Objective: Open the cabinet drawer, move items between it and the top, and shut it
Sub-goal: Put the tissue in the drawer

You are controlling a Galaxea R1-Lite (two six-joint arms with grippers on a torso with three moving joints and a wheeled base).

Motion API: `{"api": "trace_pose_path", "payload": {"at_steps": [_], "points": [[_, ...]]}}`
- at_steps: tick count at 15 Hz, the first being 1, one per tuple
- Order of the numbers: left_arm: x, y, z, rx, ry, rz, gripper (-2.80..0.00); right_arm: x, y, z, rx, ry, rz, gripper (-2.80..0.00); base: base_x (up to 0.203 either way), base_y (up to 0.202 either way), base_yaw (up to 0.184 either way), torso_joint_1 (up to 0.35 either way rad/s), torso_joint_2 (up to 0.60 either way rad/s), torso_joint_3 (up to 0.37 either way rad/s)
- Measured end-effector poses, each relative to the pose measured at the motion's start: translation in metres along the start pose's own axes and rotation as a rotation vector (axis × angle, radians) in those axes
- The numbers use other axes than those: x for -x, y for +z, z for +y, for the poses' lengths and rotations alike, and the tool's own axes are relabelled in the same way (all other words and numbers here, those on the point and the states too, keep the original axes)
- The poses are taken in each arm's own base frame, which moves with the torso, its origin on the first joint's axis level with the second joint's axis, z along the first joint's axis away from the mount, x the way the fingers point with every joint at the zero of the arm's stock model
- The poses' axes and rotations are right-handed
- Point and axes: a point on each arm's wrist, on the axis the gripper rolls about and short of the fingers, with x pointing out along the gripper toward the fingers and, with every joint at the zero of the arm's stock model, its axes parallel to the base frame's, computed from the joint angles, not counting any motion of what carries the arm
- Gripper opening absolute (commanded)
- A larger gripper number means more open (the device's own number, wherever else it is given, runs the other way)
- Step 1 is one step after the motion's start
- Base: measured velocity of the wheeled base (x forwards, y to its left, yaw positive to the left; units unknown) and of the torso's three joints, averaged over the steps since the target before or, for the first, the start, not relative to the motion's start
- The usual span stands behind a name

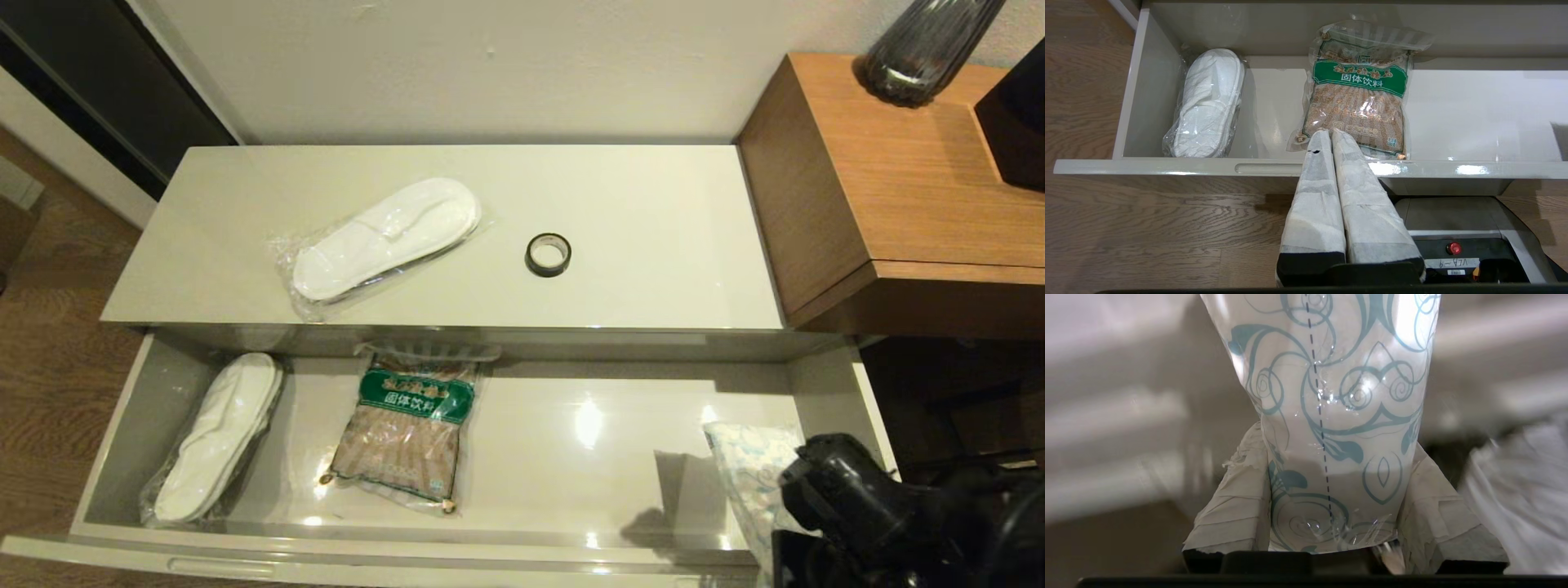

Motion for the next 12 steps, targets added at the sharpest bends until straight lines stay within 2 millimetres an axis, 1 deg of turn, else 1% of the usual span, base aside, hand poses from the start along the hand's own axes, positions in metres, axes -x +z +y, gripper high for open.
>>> {"api": "trace_pose_path", "payload": {"at_steps": [2,3,5,7,10,12], "points": [[0.000,0.000,0.000,0.000,0.000,0.000,-2.80,-0.018,0.020,0.028,-0.038,0.007,-0.093,-2.80,0.000,0.000,0.000,0.000,0.00,0.000],[0.000,0.000,0.000,0.000,0.000,0.000,-2.80,-0.026,0.026,0.038,-0.046,-0.003,-0.123,-2.80,0.000,0.000,0.000,0.000,0.00,0.000],[0.000,0.000,0.000,0.000,0.001,0.000,-2.80,-0.041,0.035,0.051,-0.063,-0.046,-0.174,-2.80,0.000,0.000,0.000,0.000,0.00,0.000],[0.000,0.000,0.000,0.000,0.000,0.000,-2.80,-0.050,0.040,0.056,-0.069,-0.080,-0.198,-2.80,0.000,0.000,0.000,0.000,0.00,0.000],[0.000,0.000,0.000,0.000,0.000,0.000,-2.80,-0.060,0.052,0.055,-0.086,-0.146,-0.243,-2.80,0.000,0.000,0.000,0.000,0.00,0.000],[0.000,0.000,0.000,0.000,0.000,0.000,-2.80,-0.066,0.058,0.054,-0.098,-0.162,-0.246,-2.80,0.000,0.000,0.000,0.000,0.00,0.000]]}}
